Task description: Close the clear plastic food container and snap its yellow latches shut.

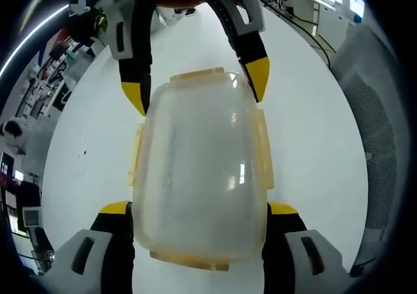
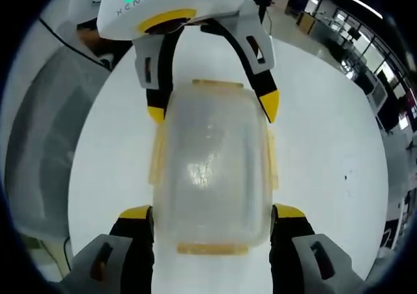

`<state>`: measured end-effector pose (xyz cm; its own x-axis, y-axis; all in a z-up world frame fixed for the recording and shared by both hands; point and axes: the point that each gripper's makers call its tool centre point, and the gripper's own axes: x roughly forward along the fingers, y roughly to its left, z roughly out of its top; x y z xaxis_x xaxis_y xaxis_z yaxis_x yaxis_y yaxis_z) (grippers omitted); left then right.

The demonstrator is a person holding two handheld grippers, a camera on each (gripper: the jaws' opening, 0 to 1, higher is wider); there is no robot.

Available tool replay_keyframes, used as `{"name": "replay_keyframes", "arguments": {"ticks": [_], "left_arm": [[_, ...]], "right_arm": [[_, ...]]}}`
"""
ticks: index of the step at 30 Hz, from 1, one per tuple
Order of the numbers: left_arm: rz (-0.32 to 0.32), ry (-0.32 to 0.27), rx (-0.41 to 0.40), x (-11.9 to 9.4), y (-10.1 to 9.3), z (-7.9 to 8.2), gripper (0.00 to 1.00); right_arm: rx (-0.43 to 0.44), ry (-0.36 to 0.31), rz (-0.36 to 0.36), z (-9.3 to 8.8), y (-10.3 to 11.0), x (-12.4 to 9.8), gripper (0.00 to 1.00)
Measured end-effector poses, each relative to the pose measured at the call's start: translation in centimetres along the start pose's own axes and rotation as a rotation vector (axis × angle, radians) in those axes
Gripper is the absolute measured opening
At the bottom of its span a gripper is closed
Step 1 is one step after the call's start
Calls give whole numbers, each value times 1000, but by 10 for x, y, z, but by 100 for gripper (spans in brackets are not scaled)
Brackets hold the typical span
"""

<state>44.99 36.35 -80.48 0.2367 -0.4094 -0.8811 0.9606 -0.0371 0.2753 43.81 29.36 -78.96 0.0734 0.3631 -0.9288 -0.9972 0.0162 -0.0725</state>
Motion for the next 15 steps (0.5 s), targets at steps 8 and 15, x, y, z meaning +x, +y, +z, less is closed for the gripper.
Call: {"name": "replay_keyframes", "arguments": {"ticks": [8,15], "left_arm": [[-3,2,14,0,0,-1,82],[-2,11,22,0,0,-1,82]], "right_arm": [[16,-7,-6,0,1,1,73],[19,-10,-10,1,1,0,73]]}}
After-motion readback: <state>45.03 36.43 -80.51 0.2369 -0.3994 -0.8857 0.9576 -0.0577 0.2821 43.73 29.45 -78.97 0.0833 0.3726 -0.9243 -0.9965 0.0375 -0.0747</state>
